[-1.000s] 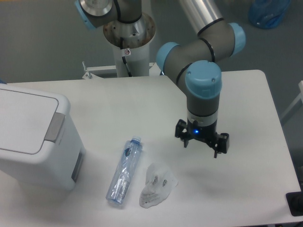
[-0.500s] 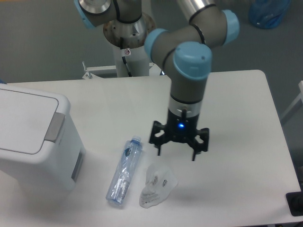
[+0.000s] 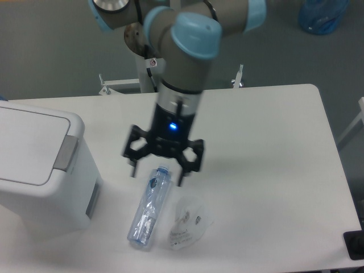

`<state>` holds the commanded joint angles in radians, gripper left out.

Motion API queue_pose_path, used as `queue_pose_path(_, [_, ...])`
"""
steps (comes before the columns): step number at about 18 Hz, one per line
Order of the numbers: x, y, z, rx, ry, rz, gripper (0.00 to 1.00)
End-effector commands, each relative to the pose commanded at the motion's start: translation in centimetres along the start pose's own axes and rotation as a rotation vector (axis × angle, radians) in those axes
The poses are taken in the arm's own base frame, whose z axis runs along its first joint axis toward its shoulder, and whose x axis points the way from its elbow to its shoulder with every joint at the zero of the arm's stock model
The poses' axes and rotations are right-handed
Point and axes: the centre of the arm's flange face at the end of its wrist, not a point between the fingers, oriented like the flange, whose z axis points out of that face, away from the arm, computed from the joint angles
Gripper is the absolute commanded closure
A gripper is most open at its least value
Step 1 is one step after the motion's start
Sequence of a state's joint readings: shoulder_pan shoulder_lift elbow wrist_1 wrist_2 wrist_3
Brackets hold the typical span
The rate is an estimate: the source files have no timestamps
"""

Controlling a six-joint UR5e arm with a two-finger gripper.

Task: Open the trash can
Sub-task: 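Move the gripper over to the lid of the white trash can, then push the gripper against the lid edge to flip the lid open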

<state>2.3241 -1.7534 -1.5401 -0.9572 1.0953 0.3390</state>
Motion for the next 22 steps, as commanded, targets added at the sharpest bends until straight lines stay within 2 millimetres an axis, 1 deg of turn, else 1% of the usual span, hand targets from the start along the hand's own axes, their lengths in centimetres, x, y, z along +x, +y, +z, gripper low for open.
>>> queue_pose_path(4, [4.4,-0.1,1.4,-0.018,0.038,0.022,0.0])
queue_pose_path(7, [6.6,0.1,2.3,-0.033,0.061,0.045,0.0])
queue_pose_path(11, [6.6,1.2,3.3,-0.056,0.065,0.047,0.0])
queue_pose_path(14, [6.6,1.0,2.4,-0.044,0.057,0.052,0.0])
queue_pose_path(18, [6.4,1.5,1.6,-0.039,0.049,0.046,0.0])
queue_pose_path(22, [6.1,1.6,1.8,-0.038,0.046,0.046,0.0])
